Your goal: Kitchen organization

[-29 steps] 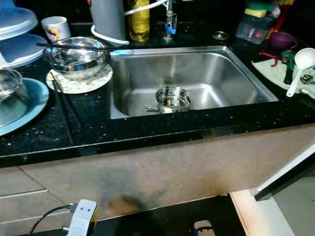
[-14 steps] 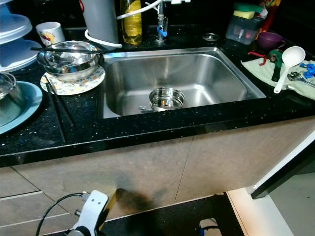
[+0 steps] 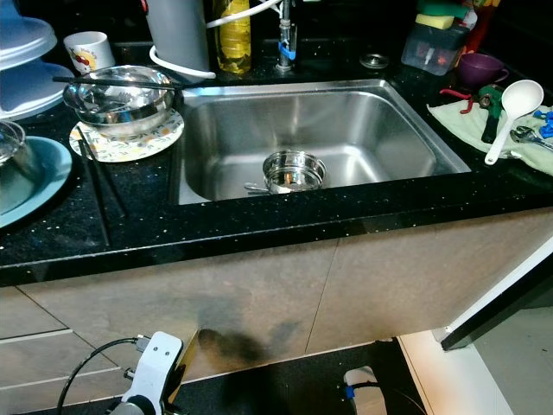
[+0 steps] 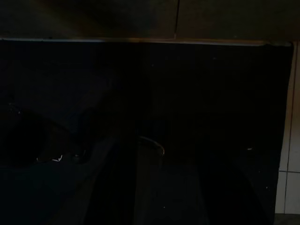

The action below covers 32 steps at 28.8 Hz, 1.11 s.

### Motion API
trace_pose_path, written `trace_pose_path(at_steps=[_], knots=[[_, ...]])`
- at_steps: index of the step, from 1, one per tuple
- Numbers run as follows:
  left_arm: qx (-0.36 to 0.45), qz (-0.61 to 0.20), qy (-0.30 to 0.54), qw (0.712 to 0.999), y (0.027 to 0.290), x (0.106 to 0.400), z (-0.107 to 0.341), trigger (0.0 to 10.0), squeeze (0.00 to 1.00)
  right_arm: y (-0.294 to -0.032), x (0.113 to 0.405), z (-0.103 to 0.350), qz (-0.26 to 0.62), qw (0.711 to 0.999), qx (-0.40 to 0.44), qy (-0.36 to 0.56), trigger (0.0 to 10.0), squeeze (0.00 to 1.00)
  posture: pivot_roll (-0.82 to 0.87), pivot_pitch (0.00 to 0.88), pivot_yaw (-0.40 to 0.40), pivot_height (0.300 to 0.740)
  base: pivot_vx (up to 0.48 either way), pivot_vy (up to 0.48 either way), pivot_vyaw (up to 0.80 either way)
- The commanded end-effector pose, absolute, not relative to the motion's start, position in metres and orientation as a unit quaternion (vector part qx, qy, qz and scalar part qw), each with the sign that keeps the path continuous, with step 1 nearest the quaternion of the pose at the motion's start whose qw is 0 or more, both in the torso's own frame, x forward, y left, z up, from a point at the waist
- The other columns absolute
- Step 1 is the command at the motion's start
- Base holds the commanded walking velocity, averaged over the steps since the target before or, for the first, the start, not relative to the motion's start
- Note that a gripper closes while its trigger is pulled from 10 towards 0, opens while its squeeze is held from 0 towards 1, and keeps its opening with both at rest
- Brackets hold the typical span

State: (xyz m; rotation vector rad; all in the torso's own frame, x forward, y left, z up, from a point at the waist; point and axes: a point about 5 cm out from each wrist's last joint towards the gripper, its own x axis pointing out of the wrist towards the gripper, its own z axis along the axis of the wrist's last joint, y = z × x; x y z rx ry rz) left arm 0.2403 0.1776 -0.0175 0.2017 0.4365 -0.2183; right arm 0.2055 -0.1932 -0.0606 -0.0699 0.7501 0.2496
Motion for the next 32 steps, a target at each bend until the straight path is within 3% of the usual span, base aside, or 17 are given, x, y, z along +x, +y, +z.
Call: trace_pose_path(at_steps=[1, 7, 12, 27, 32], knots=[[0.102, -0.107, 0.228, 0.962, 0.180, 0.232, -0.022, 10.0, 0.00, -0.195, 0.196, -0.066, 0.122, 0.917, -0.031, 0.379, 10.0, 0.00, -0.04, 0.188, -0.033, 0.740, 0.000, 0.000, 0.00], [0.110, -0.119, 0.225, 0.961, 0.182, 0.232, -0.019, 10.0, 0.00, -0.194, 0.194, -0.067, 0.125, 0.916, -0.031, 0.380, 10.0, 0.00, -0.05, 0.183, -0.030, 0.740, 0.000, 0.000, 0.00], [0.116, -0.116, 0.220, 0.962, 0.182, 0.232, -0.018, 10.0, 0.00, -0.195, 0.193, -0.067, 0.126, 0.915, -0.033, 0.382, 10.0, 0.00, -0.05, 0.178, -0.029, 0.740, 0.000, -0.480, 0.00], [0.095, -0.105, 0.213, 0.967, 0.184, 0.232, -0.015, 10.0, 0.00, -0.195, 0.191, -0.068, 0.132, 0.913, -0.039, 0.383, 10.0, 0.00, -0.05, 0.163, -0.036, 0.740, 0.000, 0.000, 0.00], [0.108, -0.155, 0.208, 0.960, 0.178, 0.234, -0.008, 10.0, 0.00, -0.194, 0.195, -0.065, 0.142, 0.916, -0.040, 0.372, 10.0, 0.00, -0.05, 0.164, -0.034, 0.740, 0.000, 0.000, 0.00]])
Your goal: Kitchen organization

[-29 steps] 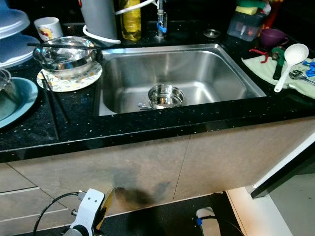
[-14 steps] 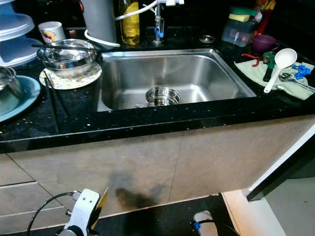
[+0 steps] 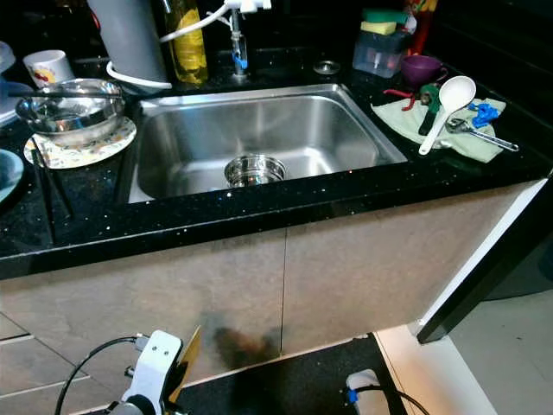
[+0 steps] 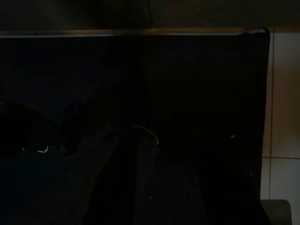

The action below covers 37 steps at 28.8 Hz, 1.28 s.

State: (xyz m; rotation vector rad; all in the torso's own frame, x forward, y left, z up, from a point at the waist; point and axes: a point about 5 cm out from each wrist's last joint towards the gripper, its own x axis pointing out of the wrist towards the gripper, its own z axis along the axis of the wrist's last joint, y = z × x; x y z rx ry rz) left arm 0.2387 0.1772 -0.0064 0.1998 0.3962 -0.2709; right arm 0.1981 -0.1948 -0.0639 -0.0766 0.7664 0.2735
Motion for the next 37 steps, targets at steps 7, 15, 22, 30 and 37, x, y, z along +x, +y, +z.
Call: trace_pose_path(at_steps=[7, 15, 22, 30, 37], knots=[[0.127, -0.309, 0.179, 0.925, 0.157, 0.225, 0.025, 10.0, 0.00, -0.187, 0.206, -0.045, 0.246, 0.918, -0.060, 0.304, 10.0, 0.00, -0.05, 0.173, -0.031, 0.740, 0.000, 0.000, 0.00], [0.121, -0.478, 0.123, 0.861, 0.144, 0.198, 0.093, 10.0, 0.00, -0.182, 0.212, -0.007, 0.411, 0.878, -0.113, 0.218, 10.0, 0.00, -0.05, 0.181, -0.033, 0.740, 0.000, 0.000, 0.00], [0.112, -0.521, 0.106, 0.839, 0.160, 0.199, 0.151, 10.0, 0.00, -0.187, 0.221, 0.032, 0.457, 0.868, -0.079, 0.177, 10.0, 0.00, -0.05, 0.182, -0.038, 0.740, 0.000, 0.000, 0.00], [0.046, -0.508, 0.042, 0.859, 0.191, 0.222, 0.222, 10.0, 0.00, -0.188, 0.247, 0.092, 0.453, 0.887, 0.034, 0.080, 10.0, 0.00, -0.04, 0.180, -0.041, 0.740, 0.000, 0.000, 0.00], [-0.103, -0.451, -0.107, 0.880, 0.211, 0.248, 0.275, 10.0, 0.00, -0.190, 0.298, 0.153, 0.286, 0.944, 0.151, -0.061, 10.0, 0.99, -0.04, 0.179, -0.034, 0.740, 0.000, 0.000, 0.00]])
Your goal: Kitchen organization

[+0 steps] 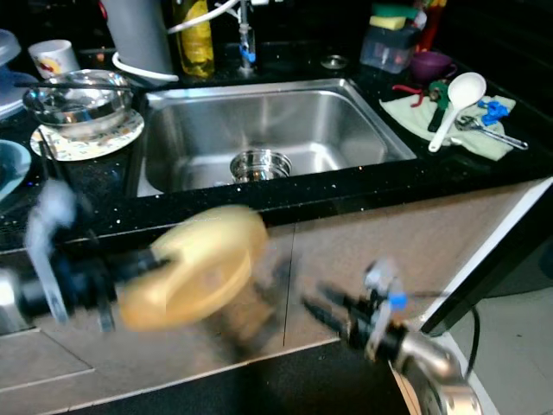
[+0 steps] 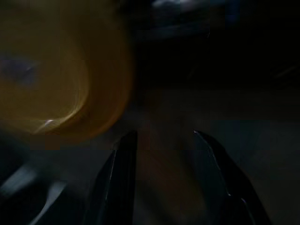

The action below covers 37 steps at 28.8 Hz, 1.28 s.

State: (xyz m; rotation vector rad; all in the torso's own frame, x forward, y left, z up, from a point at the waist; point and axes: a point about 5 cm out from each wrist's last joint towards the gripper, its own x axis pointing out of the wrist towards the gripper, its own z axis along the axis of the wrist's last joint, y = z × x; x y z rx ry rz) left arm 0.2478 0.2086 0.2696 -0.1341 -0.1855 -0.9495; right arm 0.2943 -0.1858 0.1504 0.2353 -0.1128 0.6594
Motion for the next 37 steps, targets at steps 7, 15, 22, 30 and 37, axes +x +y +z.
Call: trace_pose_path(at_steps=[7, 15, 22, 30, 37], knots=[[-0.241, -0.472, -0.160, 0.832, 0.205, 0.248, 0.290, 10.0, 0.00, -0.170, 0.307, 0.187, 0.288, 0.910, 0.276, -0.114, 10.0, 1.00, -0.04, 0.178, -0.033, 0.740, 0.000, 0.000, 0.00], [-0.418, -0.472, -0.203, 0.749, 0.205, 0.250, 0.297, 10.0, 0.00, -0.150, 0.308, 0.203, 0.305, 0.858, 0.396, -0.120, 10.0, 1.00, -0.04, 0.182, -0.032, 0.740, 0.000, 0.000, 0.00], [-0.468, -0.457, -0.191, 0.732, 0.209, 0.250, 0.291, 10.0, 0.00, -0.140, 0.308, 0.219, 0.324, 0.800, 0.491, -0.118, 10.0, 1.00, -0.04, 0.180, -0.033, 0.740, 0.000, 0.000, 0.00], [-0.502, -0.431, -0.186, 0.727, 0.217, 0.249, 0.289, 10.0, 0.00, -0.140, 0.305, 0.239, 0.345, 0.699, 0.615, -0.117, 10.0, 0.00, -0.04, 0.178, -0.036, 0.740, 0.000, 0.000, 0.00], [-0.519, -0.428, -0.188, 0.716, 0.217, 0.249, 0.290, 10.0, 0.00, -0.135, 0.300, 0.241, 0.376, 0.692, 0.609, -0.094, 10.0, 0.00, -0.04, 0.175, -0.035, 0.740, 0.000, 0.000, 0.00]])
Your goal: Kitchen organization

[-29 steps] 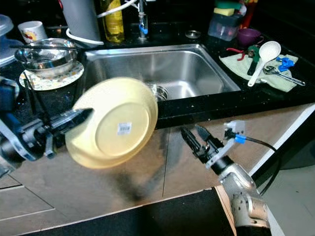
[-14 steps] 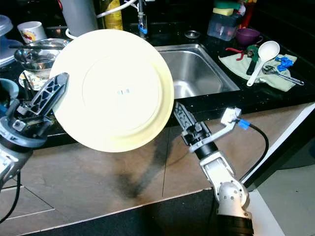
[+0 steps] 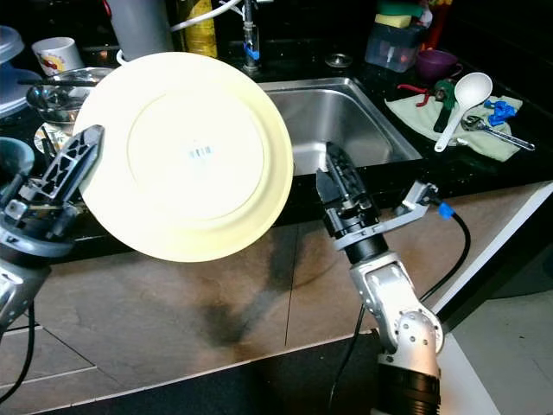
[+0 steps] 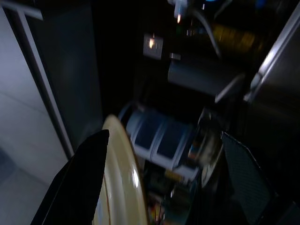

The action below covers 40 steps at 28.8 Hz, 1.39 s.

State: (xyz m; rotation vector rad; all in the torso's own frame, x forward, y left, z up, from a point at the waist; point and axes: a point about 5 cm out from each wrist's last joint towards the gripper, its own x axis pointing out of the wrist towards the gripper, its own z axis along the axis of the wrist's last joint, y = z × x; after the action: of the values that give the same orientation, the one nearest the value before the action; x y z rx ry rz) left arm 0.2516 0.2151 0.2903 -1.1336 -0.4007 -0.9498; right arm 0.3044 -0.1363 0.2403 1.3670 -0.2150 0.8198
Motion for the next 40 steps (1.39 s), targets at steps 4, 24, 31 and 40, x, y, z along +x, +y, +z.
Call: trace_pose_path(at_steps=[4, 24, 31, 40], knots=[[-0.526, -0.427, -0.186, 0.712, 0.217, 0.248, 0.290, 10.0, 0.00, -0.127, 0.296, 0.239, 0.392, 0.696, 0.597, -0.074, 10.0, 0.00, -0.04, 0.170, -0.031, 0.740, 0.000, 0.000, 0.00], [-0.534, -0.420, -0.147, 0.719, 0.203, 0.250, 0.276, 10.0, 0.00, -0.100, 0.282, 0.244, 0.450, 0.716, 0.532, -0.039, 0.0, 0.00, -0.04, 0.165, -0.030, 0.740, 0.000, 0.000, 0.00], [-0.532, -0.414, -0.143, 0.725, 0.202, 0.251, 0.274, 10.0, 0.00, -0.101, 0.282, 0.245, 0.451, 0.711, 0.538, -0.044, 0.0, 0.00, -0.04, 0.170, -0.031, 0.740, 0.000, 0.000, 0.00], [-0.532, -0.396, -0.131, 0.737, 0.202, 0.254, 0.268, 10.0, 0.00, -0.105, 0.282, 0.251, 0.452, 0.692, 0.559, -0.063, 0.0, 0.00, -0.04, 0.172, -0.030, 0.740, 0.000, 0.000, 0.00]])
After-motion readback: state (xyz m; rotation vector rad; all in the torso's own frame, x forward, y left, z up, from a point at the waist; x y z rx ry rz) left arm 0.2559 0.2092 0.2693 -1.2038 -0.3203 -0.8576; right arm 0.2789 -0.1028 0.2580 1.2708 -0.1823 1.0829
